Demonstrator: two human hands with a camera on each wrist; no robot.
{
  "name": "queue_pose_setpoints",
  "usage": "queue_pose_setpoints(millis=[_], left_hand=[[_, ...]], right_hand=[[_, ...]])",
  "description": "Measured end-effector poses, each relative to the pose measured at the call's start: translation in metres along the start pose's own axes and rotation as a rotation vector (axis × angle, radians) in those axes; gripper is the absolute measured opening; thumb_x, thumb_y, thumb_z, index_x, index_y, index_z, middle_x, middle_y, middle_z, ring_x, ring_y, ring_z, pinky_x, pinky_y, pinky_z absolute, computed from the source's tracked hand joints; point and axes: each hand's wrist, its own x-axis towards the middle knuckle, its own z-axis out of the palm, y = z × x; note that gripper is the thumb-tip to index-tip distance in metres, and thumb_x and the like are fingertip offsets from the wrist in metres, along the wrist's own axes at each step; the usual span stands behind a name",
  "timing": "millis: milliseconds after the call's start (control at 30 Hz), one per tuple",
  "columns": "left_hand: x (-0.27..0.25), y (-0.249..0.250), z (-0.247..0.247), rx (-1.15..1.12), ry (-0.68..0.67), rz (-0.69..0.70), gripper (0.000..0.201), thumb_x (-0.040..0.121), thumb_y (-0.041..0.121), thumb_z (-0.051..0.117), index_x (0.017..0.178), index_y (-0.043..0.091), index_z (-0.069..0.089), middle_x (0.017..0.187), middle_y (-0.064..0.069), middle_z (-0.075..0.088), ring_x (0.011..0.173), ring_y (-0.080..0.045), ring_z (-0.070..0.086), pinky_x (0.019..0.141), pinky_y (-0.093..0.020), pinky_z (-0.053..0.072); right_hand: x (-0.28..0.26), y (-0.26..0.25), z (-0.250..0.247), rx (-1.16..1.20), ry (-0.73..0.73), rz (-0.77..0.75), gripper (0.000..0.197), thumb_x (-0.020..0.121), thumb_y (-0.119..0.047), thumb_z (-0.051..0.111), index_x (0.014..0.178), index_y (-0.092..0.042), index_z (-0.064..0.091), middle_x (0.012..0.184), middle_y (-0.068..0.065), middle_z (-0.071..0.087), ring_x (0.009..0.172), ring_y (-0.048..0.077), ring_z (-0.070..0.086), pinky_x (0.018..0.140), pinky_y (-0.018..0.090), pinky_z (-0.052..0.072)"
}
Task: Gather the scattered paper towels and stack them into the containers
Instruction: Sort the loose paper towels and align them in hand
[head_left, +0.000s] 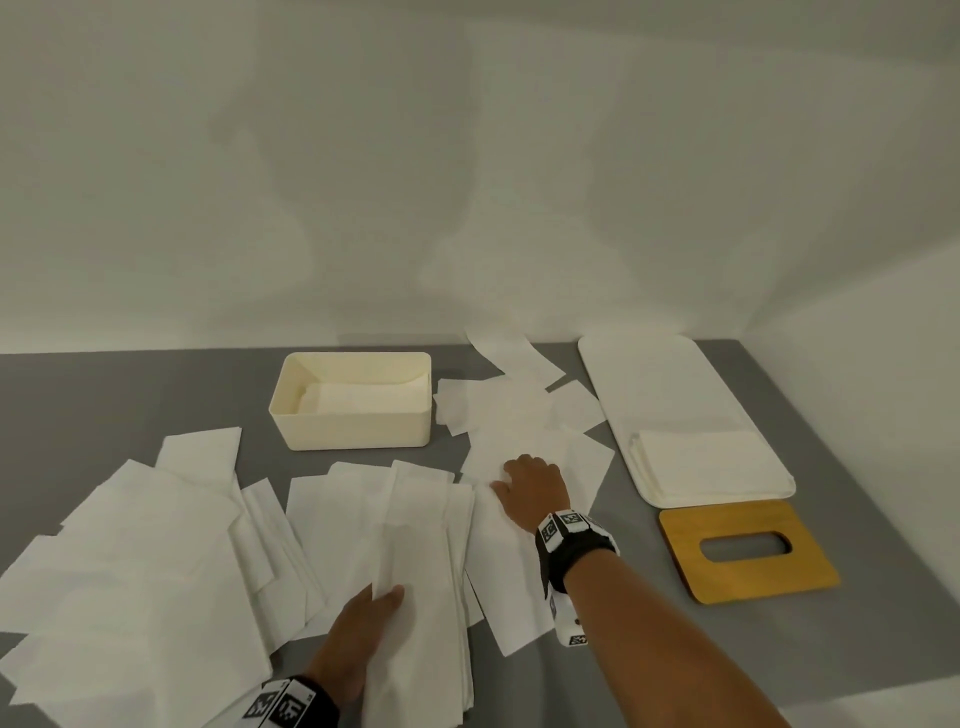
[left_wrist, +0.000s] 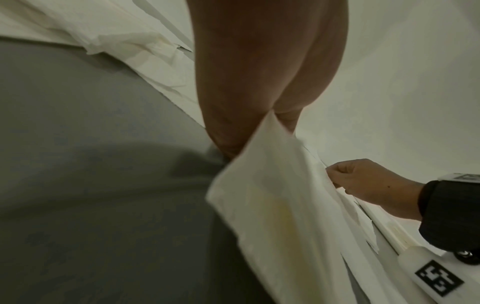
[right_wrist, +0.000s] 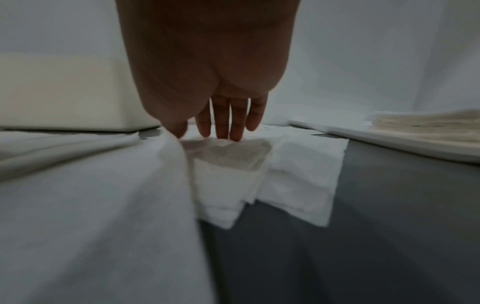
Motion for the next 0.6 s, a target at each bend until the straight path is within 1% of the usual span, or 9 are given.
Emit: queue_pose_setpoints(millis=[100, 200, 233, 300, 367, 433, 500, 567, 600], left_hand=[[-0.001, -0.001, -0.001, -0.009, -0.031, 0.001, 0.019, 0.095, 0.019, 0.059, 0.104, 0.005, 0.067, 0.093, -0.012, 0.075, 0.091, -0.031, 0.068, 0.083, -0.040, 0.053], [-0.004, 0.002, 0.000, -0.004, -0.046, -0.007, 0.021, 0.096, 0.020, 0.057, 0.107, 0.005, 0.064, 0.100, -0.015, 0.072, 0.095, -0.033, 0.067, 0.085, -0.042, 0.052], [-0.005, 0.003, 0.000, 0.000, -0.059, -0.007, 0.022, 0.096, 0.022, 0.056, 0.108, 0.005, 0.064, 0.101, -0.015, 0.072, 0.096, -0.033, 0.066, 0.084, -0.042, 0.052], [-0.008, 0.006, 0.000, -0.003, -0.083, -0.016, 0.022, 0.096, 0.023, 0.055, 0.108, 0.006, 0.063, 0.101, -0.015, 0.071, 0.096, -0.034, 0.066, 0.082, -0.041, 0.052], [-0.011, 0.008, 0.001, -0.016, -0.099, -0.018, 0.022, 0.097, 0.022, 0.053, 0.109, 0.005, 0.061, 0.103, -0.017, 0.070, 0.097, -0.035, 0.065, 0.082, -0.043, 0.052], [-0.012, 0.009, 0.001, -0.020, -0.095, -0.019, 0.026, 0.097, 0.021, 0.053, 0.114, 0.002, 0.059, 0.109, -0.020, 0.068, 0.103, -0.038, 0.063, 0.091, -0.048, 0.051], [-0.013, 0.011, 0.003, -0.020, -0.089, -0.031, 0.029, 0.098, 0.020, 0.052, 0.118, 0.000, 0.057, 0.113, -0.022, 0.066, 0.108, -0.040, 0.061, 0.098, -0.052, 0.047], [-0.016, 0.013, 0.005, -0.029, -0.084, -0.048, 0.030, 0.098, 0.020, 0.052, 0.121, 0.001, 0.055, 0.116, -0.022, 0.065, 0.110, -0.041, 0.060, 0.100, -0.053, 0.046], [-0.017, 0.013, 0.006, -0.041, -0.082, -0.054, 0.032, 0.098, 0.020, 0.052, 0.123, 0.000, 0.055, 0.118, -0.022, 0.064, 0.111, -0.041, 0.059, 0.100, -0.053, 0.046]], right_hand=[[-0.004, -0.005, 0.002, 0.099, 0.044, 0.070, 0.044, 0.098, -0.043, 0.035, 0.108, -0.010, 0.062, 0.113, 0.008, 0.059, 0.107, 0.027, 0.055, 0.094, 0.036, 0.038], [-0.006, -0.007, 0.006, 0.145, 0.000, 0.072, 0.053, 0.093, -0.056, 0.039, 0.102, -0.011, 0.066, 0.109, 0.006, 0.060, 0.108, 0.025, 0.054, 0.095, 0.038, 0.037], [-0.008, -0.008, 0.008, 0.138, -0.012, 0.064, 0.057, 0.091, -0.060, 0.040, 0.104, -0.011, 0.066, 0.112, 0.006, 0.059, 0.112, 0.026, 0.052, 0.097, 0.039, 0.036], [-0.013, -0.010, 0.009, 0.123, -0.062, 0.040, 0.063, 0.088, -0.065, 0.042, 0.115, -0.012, 0.063, 0.128, 0.007, 0.055, 0.125, 0.027, 0.045, 0.105, 0.042, 0.031], [-0.018, -0.011, 0.010, 0.114, -0.105, 0.032, 0.057, 0.090, -0.057, 0.045, 0.124, -0.014, 0.058, 0.139, 0.007, 0.046, 0.133, 0.026, 0.037, 0.111, 0.044, 0.023], [-0.025, -0.012, 0.004, 0.130, -0.076, 0.045, 0.043, 0.096, -0.039, 0.043, 0.128, -0.014, 0.054, 0.138, 0.005, 0.047, 0.132, 0.024, 0.038, 0.111, 0.041, 0.022], [-0.035, -0.011, -0.007, 0.251, 0.016, 0.142, 0.038, 0.099, -0.028, 0.039, 0.130, -0.011, 0.050, 0.134, 0.008, 0.053, 0.125, 0.026, 0.046, 0.104, 0.036, 0.031], [-0.049, -0.012, -0.022, 0.463, 0.093, 0.263, 0.033, 0.100, -0.025, 0.040, 0.125, -0.006, 0.051, 0.122, 0.013, 0.060, 0.116, 0.031, 0.053, 0.092, 0.034, 0.039], [-0.057, -0.014, -0.028, 0.574, 0.096, 0.279, 0.031, 0.099, -0.026, 0.043, 0.121, -0.005, 0.052, 0.118, 0.012, 0.061, 0.113, 0.031, 0.054, 0.088, 0.033, 0.040]])
